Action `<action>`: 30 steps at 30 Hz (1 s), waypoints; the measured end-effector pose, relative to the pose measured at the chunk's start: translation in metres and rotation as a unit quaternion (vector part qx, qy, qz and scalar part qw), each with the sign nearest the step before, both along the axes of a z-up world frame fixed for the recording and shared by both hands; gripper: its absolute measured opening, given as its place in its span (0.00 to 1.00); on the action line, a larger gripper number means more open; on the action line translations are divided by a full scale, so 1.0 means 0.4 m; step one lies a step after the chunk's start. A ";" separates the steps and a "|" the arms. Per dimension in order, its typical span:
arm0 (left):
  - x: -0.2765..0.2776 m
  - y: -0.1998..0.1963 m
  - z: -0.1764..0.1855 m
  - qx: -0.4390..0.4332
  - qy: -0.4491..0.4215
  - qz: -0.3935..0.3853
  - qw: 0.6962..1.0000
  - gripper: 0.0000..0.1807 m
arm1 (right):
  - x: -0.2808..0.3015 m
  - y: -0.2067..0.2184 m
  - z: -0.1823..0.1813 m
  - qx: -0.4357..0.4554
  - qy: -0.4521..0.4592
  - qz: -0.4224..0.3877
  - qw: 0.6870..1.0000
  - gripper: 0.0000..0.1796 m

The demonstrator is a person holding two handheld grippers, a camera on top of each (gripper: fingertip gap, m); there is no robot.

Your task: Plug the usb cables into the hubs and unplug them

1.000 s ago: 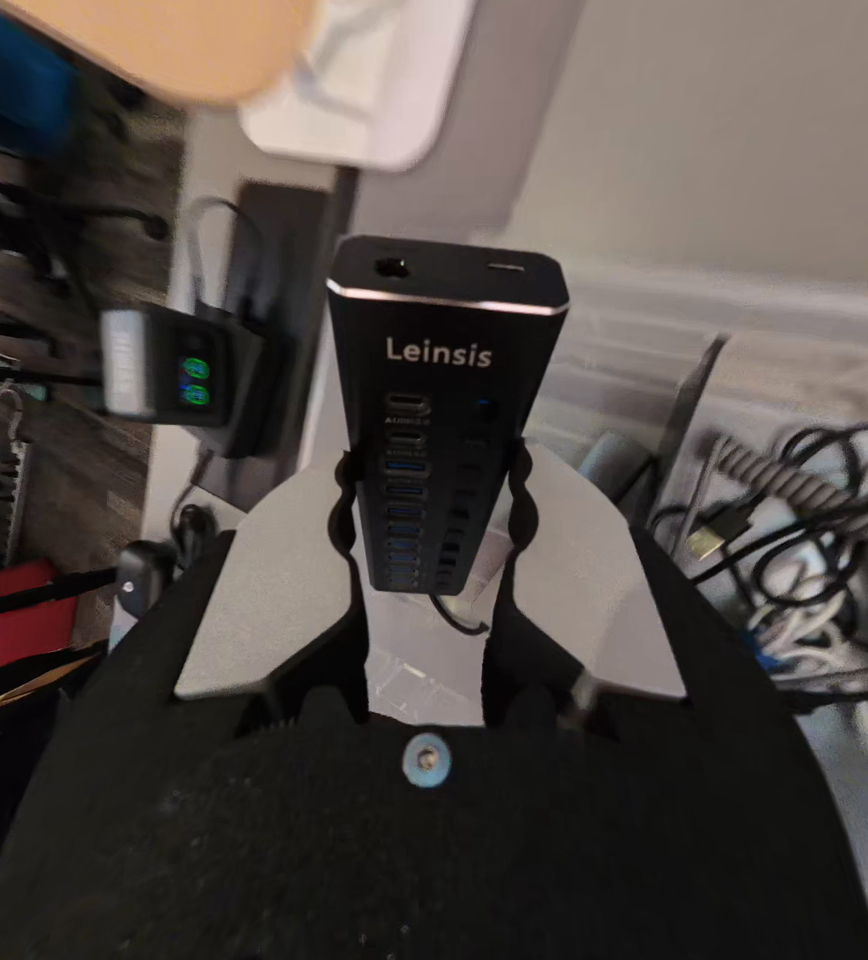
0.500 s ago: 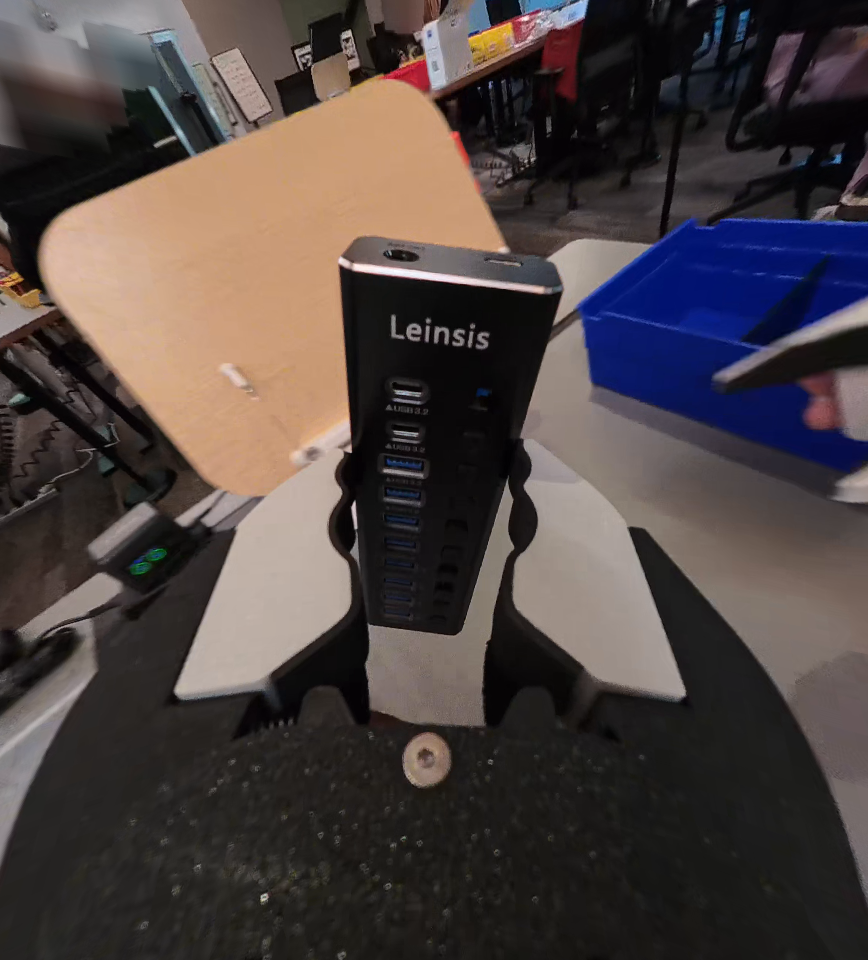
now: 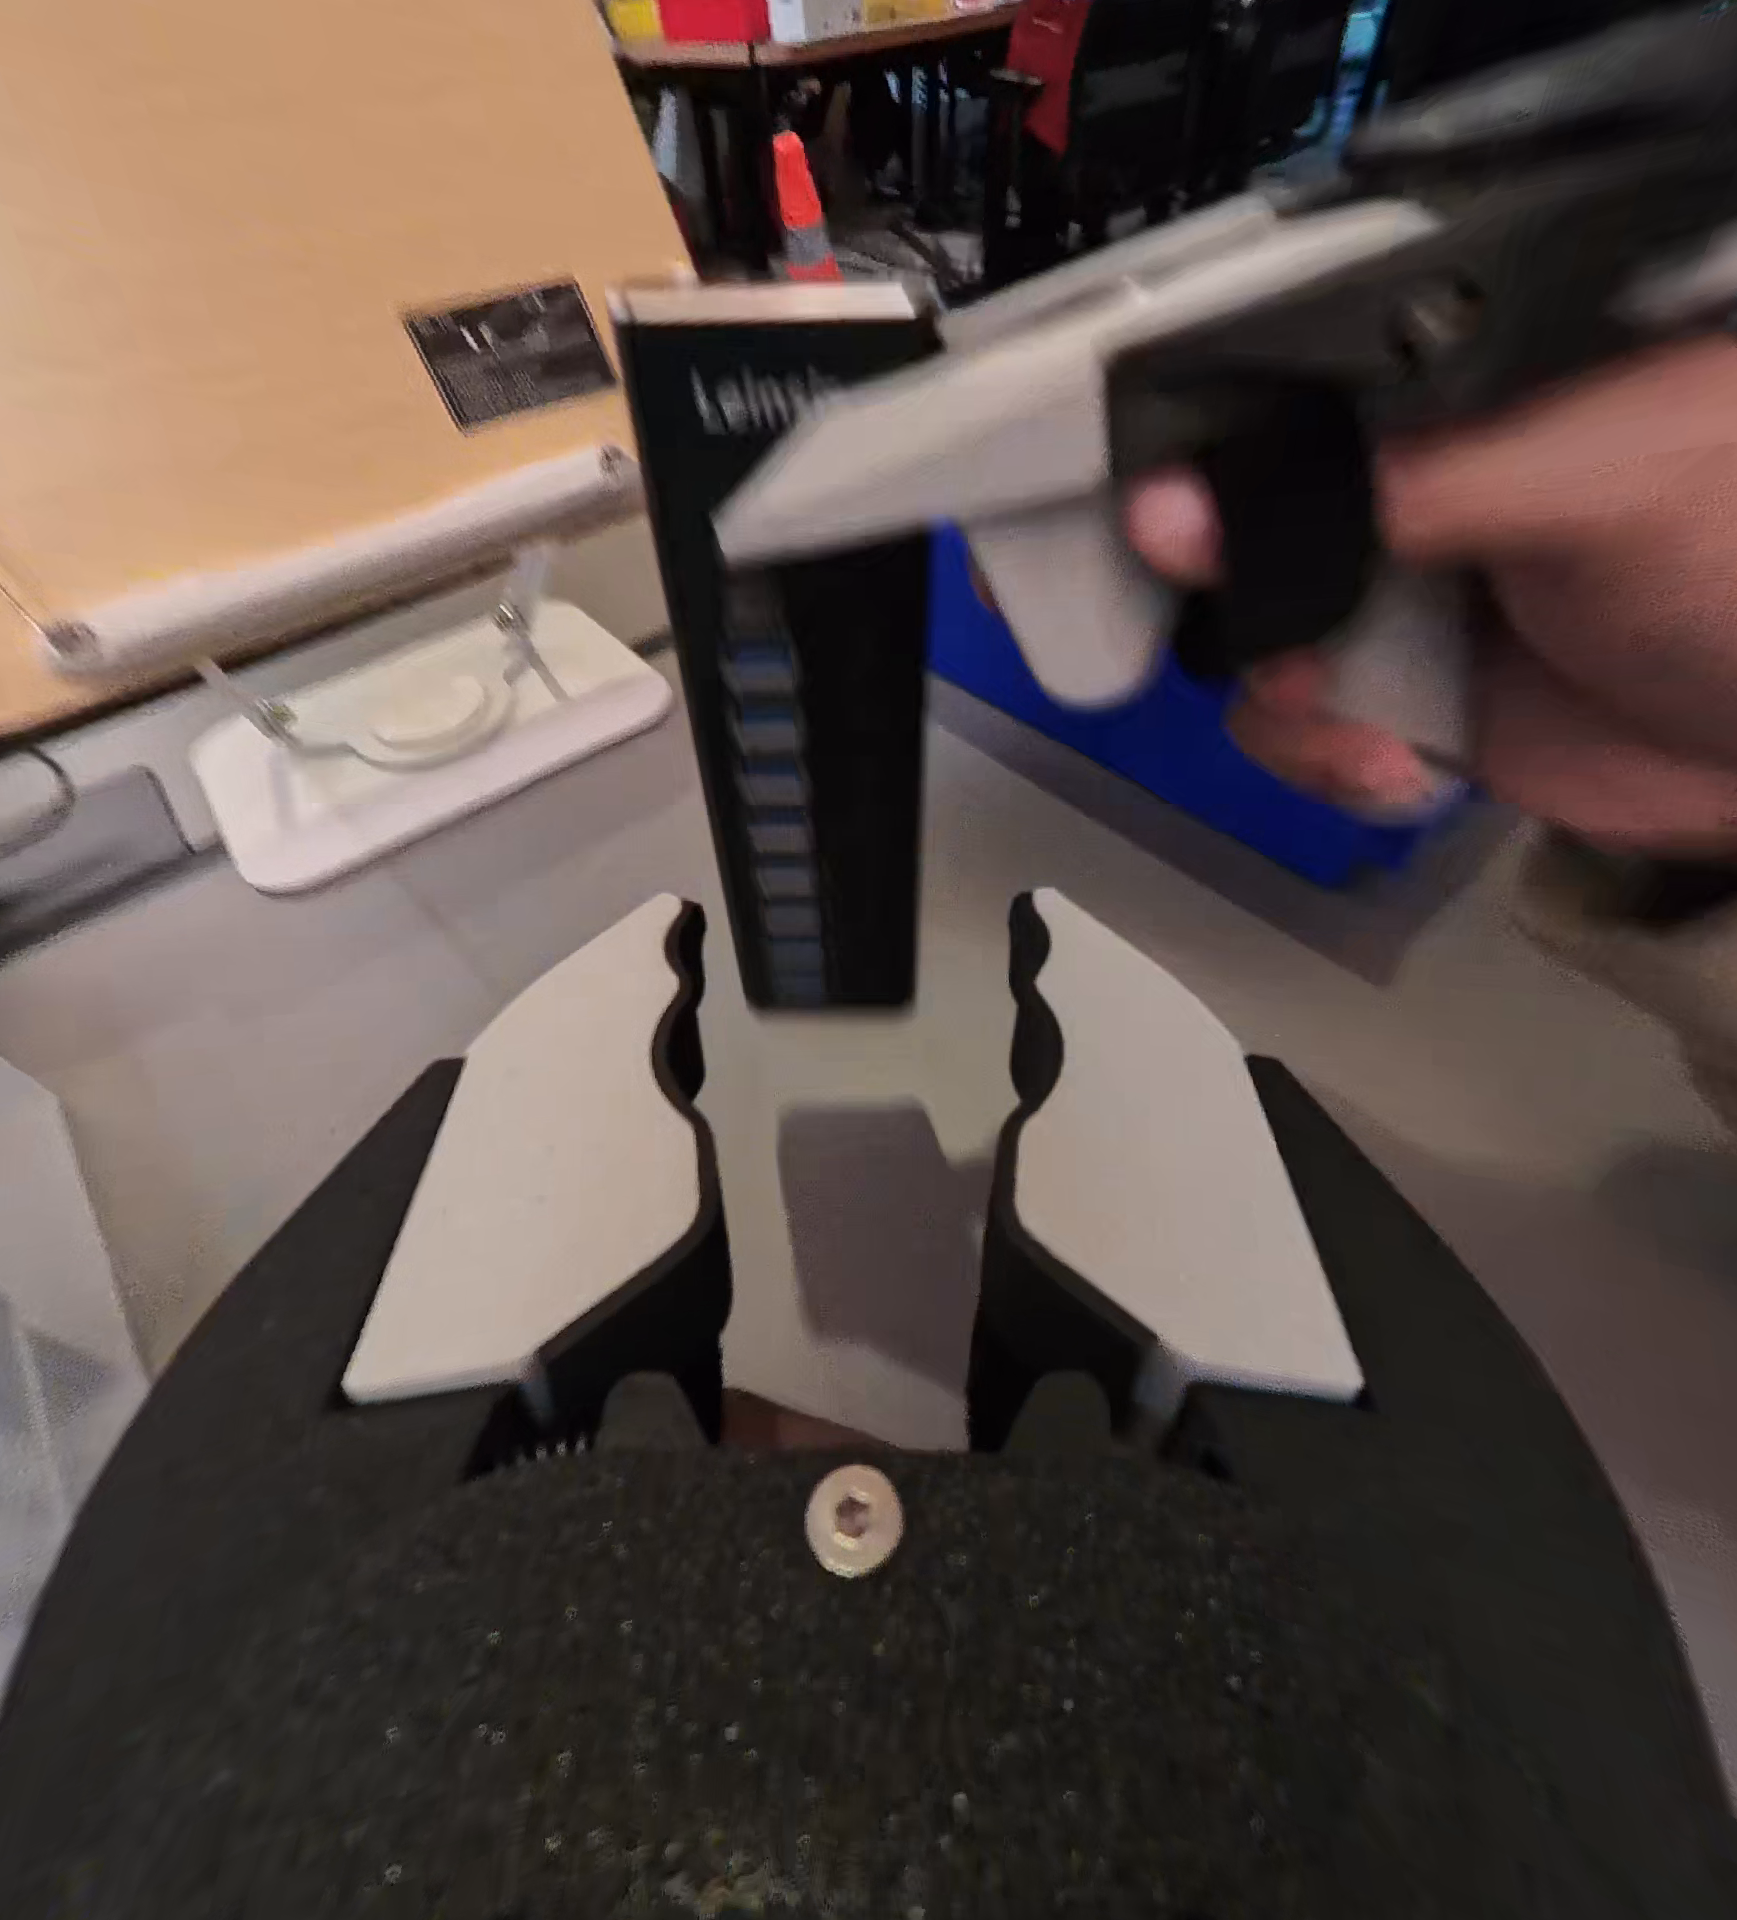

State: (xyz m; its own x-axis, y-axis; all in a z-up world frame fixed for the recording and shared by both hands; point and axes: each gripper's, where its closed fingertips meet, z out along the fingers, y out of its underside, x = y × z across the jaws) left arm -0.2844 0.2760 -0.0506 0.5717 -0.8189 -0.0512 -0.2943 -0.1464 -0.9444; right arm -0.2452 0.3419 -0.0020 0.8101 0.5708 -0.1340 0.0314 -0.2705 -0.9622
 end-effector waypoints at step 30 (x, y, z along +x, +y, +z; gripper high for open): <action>-0.338 -0.180 -0.192 -0.101 -0.035 0.099 0.989 0.24 | -0.002 0.083 -0.124 0.034 -0.059 0.059 0.996 0.23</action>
State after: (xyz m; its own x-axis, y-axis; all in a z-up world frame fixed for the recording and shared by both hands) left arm -0.4194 0.2038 -0.1274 0.7185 -0.6798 0.1471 -0.1767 -0.3830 -0.9067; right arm -0.2461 0.3751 -0.0514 0.7440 0.6682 0.0008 0.1731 -0.1917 -0.9661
